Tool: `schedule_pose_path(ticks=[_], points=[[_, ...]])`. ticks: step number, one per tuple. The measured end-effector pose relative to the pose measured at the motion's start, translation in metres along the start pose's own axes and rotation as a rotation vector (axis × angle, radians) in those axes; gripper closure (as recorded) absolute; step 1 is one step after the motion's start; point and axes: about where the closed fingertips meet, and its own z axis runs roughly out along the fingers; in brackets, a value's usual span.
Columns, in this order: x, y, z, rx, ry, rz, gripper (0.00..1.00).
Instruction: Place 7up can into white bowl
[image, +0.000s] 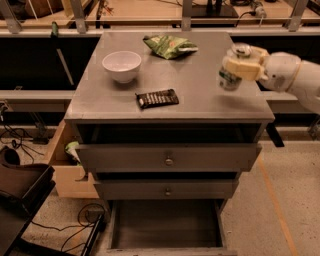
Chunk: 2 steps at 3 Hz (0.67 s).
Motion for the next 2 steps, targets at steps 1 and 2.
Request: schedule_pose_path(ticks=[1, 2], points=[[-0.071, 0.000, 0.068, -0.093, -0.058, -0.040, 1.00], [-0.118, 0.003, 0.134, -0.163, -0.078, -0.048, 1.00]])
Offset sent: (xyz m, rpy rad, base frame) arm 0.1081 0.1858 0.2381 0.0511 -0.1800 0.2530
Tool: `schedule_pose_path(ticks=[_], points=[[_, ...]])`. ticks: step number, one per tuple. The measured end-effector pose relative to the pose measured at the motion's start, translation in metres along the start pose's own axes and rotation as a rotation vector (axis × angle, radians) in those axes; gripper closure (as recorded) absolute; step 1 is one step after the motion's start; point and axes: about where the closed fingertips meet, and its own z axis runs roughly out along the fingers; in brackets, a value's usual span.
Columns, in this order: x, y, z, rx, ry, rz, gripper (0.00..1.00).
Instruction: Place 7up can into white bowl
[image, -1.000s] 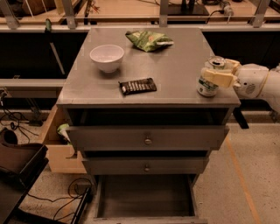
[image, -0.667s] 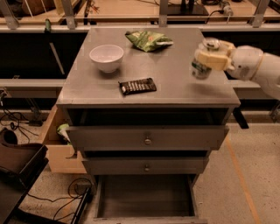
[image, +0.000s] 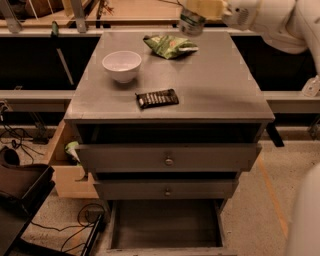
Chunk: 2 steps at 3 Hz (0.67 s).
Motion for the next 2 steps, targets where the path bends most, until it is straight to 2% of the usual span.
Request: schedule_pose_path(ticks=[1, 2], points=[[-0.025, -0.003, 0.069, -0.049, -0.012, -0.017, 1.00], [-0.022, -0.009, 0.124, -0.075, -0.017, 0.029, 1.00]])
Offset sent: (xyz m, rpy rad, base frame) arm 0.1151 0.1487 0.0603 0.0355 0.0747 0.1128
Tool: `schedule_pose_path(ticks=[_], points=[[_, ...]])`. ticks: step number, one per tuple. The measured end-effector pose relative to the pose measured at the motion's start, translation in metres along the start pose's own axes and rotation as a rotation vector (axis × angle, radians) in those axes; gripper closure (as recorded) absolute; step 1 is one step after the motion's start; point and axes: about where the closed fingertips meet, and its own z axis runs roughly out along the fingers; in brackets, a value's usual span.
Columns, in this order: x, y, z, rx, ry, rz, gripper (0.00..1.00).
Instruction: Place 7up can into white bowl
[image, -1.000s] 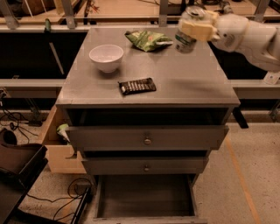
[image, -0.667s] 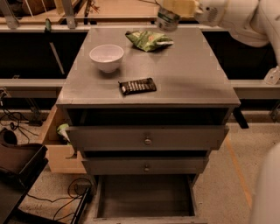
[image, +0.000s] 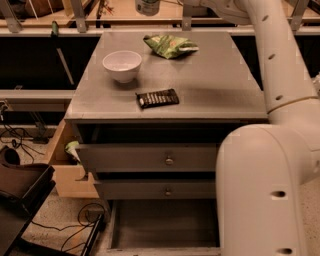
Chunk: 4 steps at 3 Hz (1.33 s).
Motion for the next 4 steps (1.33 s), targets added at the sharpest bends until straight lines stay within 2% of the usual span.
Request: schedule_pose_path(ticks=[1, 2, 3, 4], points=[[0.028, -0.013, 0.032, 0.016, 0.054, 0.044, 1.00], [0.068, -0.027, 0.046, 0.034, 0.085, 0.122, 1.00], [0.097, -0.032, 0.056, 0.054, 0.111, 0.152, 1.00], [0.111, -0.027, 0.063, 0.077, 0.119, 0.135, 1.00]])
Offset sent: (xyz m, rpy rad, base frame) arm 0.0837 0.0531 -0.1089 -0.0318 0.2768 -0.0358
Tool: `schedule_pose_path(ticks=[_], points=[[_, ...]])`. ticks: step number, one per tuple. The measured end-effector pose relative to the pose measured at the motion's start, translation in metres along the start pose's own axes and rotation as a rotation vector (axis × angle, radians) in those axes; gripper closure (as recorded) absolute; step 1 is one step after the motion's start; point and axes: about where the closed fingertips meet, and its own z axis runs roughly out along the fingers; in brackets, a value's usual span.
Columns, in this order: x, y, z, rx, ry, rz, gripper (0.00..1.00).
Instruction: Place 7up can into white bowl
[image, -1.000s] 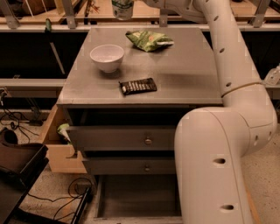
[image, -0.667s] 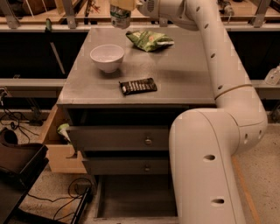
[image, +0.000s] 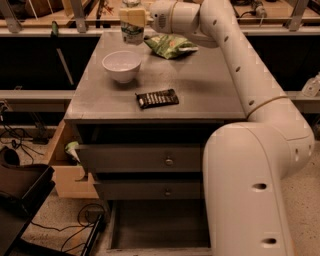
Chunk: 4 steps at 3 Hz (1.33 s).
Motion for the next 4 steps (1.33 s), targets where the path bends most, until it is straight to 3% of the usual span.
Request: schedule_pose_path(ticks=[1, 2, 4], points=[[0.017, 0.043, -0.005, 0.045, 0.012, -0.098, 1.00], [0.046, 0.051, 0.012, 0.018, 0.038, -0.078, 1.00], [0.068, 0.038, 0.024, 0.002, 0.048, -0.096, 1.00]])
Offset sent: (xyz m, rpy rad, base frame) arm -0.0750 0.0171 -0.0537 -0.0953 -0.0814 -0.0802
